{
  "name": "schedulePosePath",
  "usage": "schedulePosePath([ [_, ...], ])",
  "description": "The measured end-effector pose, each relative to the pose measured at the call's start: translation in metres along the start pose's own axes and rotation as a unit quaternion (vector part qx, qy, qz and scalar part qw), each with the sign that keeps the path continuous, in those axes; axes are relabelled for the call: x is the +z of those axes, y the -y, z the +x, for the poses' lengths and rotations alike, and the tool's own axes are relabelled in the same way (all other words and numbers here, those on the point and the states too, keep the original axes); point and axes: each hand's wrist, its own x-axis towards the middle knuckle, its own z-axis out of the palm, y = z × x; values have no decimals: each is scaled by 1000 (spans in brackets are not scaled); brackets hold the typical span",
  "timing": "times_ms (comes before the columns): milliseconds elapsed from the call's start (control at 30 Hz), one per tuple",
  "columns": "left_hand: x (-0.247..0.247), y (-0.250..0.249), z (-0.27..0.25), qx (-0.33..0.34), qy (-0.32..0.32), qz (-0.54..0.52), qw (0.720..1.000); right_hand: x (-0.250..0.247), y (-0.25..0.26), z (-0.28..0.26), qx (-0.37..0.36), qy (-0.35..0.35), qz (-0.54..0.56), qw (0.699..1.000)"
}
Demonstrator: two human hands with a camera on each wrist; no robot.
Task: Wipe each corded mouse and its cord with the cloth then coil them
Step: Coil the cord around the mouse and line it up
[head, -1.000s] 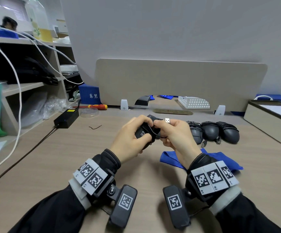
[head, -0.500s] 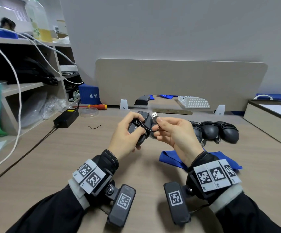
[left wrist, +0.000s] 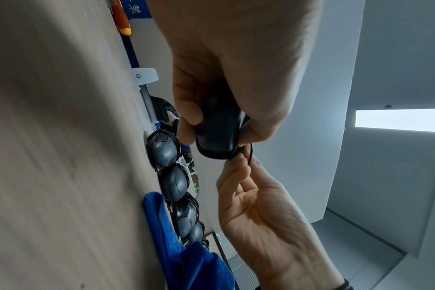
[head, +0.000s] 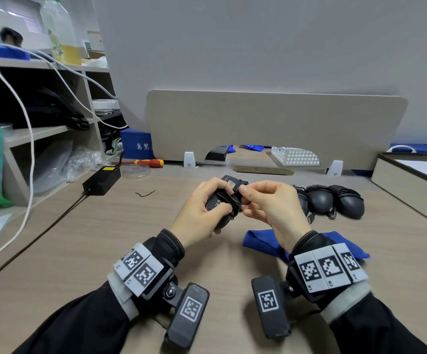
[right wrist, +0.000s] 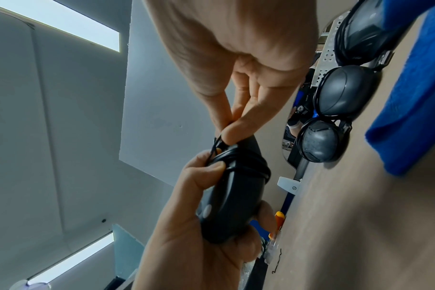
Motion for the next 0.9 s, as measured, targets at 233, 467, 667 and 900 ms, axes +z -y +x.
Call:
schedulePosePath([
  [233, -1, -4, 0, -17, -26, -28, 999, 6, 2, -1, -43, 18, -56, 997],
  [467, 4, -2, -1, 9, -8, -30, 999, 5, 3, 1, -115, 53, -161, 979],
  [667, 4, 3, -1, -1, -3, -27, 1000, 0, -2, 9, -174, 56, -234, 955],
  [900, 5, 5, 0, -2, 24, 14, 1000, 5, 4, 4, -216, 3, -153, 964],
])
